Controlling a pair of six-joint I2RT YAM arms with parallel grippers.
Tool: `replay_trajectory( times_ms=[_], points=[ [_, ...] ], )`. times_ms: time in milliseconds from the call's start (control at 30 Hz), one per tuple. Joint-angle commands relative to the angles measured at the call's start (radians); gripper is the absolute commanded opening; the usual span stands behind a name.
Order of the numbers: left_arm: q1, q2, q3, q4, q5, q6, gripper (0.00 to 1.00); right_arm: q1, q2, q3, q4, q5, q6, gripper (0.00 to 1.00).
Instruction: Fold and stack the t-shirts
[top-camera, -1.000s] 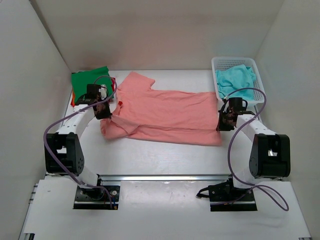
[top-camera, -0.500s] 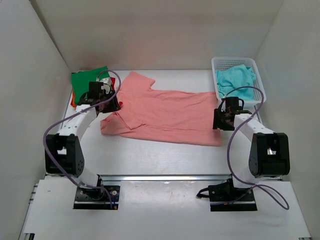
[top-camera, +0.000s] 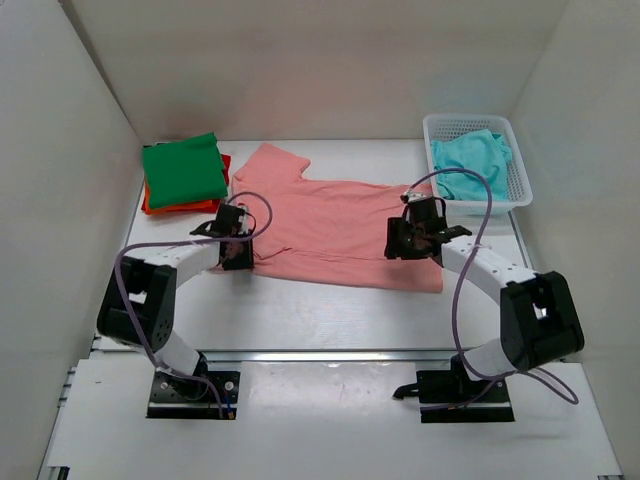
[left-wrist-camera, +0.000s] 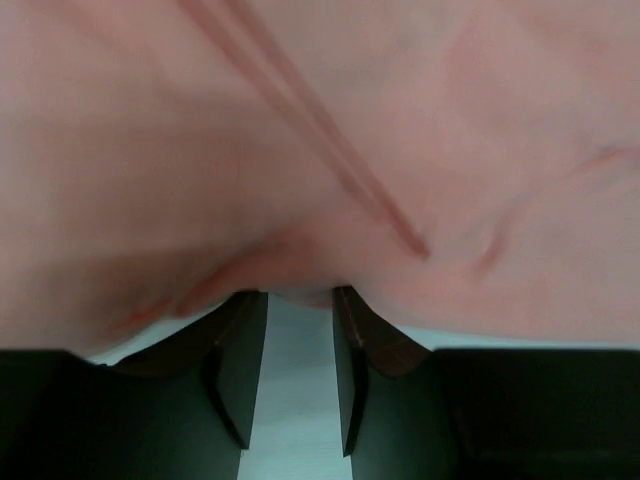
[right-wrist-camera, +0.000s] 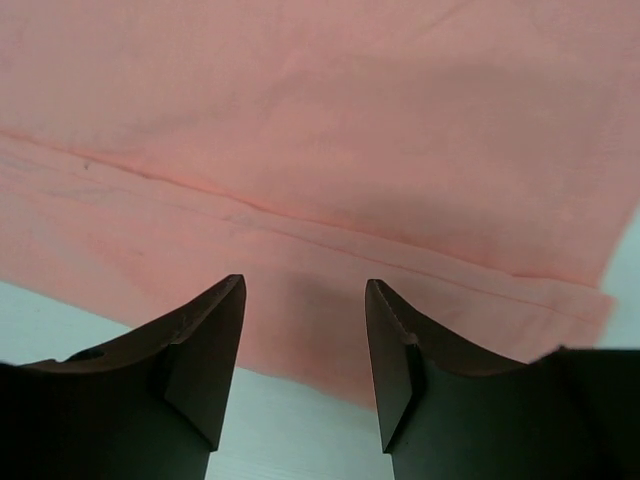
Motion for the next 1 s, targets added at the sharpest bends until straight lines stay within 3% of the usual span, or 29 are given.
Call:
replay_trajectory(
  times_ms=[0,133,267,433,567,700,867,967],
  points=[
    [-0.042,0.086,0.09,-0.072,-0.097,-0.025,0.43,0.031,0.072,-0.016,0.054,-0.045,0.057,0.47],
    [-0.096,0.113,0.092,-0.161,-0.08,-0.025,0.41,0.029,0.086,-0.057,0.015,-0.061,0.081,0.46],
    [-0.146,0.032,0.03,-0.221,0.004,-0.036,0.24,-0.003,0.054,-0.093,-0.067,-0.103,0.098,0.44],
    [-0.2,-0.12,-0.059,-0.333,0.077,-0.042,0.16,-0.058,-0.03,-0.134,-0.17,-0.18,0.083,0.38],
    [-0.2,-0.281,-0.06,-0.445,0.121,-0.034,0.19,-0.082,-0.079,-0.123,-0.308,-0.197,0.038,0.37],
    [-0.098,-0.485,0.01,-0.513,0.179,-0.024,0.27,-0.087,-0.171,-0.132,-0.392,-0.176,0.014,0.36],
    [0.062,-0.646,0.061,-0.482,0.173,0.004,0.28,-0.076,-0.24,-0.116,-0.349,-0.185,0.005,0.35],
    [0.071,-0.636,0.052,-0.481,0.202,0.022,0.28,-0.066,-0.228,-0.078,-0.328,-0.193,-0.02,0.35]
  ],
)
